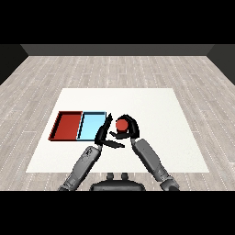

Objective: Pick the red can and put it in the red box

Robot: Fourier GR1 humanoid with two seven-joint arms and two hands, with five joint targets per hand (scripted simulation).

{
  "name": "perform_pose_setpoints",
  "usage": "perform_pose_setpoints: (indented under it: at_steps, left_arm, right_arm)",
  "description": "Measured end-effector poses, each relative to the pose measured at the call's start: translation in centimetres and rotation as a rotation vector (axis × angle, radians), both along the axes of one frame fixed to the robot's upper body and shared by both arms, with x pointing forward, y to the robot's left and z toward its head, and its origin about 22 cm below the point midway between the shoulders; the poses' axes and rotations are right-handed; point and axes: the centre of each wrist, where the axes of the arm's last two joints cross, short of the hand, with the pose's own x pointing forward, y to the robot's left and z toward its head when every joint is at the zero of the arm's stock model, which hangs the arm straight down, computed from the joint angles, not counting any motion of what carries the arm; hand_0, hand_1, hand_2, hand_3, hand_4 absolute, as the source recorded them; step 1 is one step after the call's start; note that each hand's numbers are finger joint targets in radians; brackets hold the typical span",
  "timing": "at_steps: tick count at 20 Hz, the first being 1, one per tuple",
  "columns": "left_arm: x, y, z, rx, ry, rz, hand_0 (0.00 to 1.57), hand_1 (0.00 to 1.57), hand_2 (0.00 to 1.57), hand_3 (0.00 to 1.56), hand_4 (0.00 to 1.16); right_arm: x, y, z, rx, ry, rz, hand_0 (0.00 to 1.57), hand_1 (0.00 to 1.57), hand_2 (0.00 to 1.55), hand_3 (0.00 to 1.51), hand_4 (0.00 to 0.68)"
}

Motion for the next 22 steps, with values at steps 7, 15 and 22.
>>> perform_pose_setpoints:
  at_steps: [7, 15, 22]
  left_arm:
    - [0.8, -0.8, 0.3, 0.038, 0.019, 0.003, 0.0, 0.0, 0.0, 0.0, 0.0]
    - [1.8, -2.0, 0.9, 0.065, 0.022, -0.017, 0.0, 0.0, 0.0, 0.0, 0.0]
    - [0.9, -2.0, 0.6, 0.081, 0.014, 0.049, 0.77, 0.77, 0.78, 0.0, 0.55]
  right_arm:
    - [-0.9, 1.2, 0.9, 0.008, -0.017, 0.034, 1.45, 1.45, 1.43, 1.39, 0.615]
    - [-1.6, 2.6, 1.5, 0.026, -0.017, 0.071, 1.46, 1.46, 1.44, 1.39, 0.588]
    - [-1.7, 3.7, 1.9, 0.027, -0.033, 0.066, 1.51, 1.51, 1.47, 1.41, 0.512]
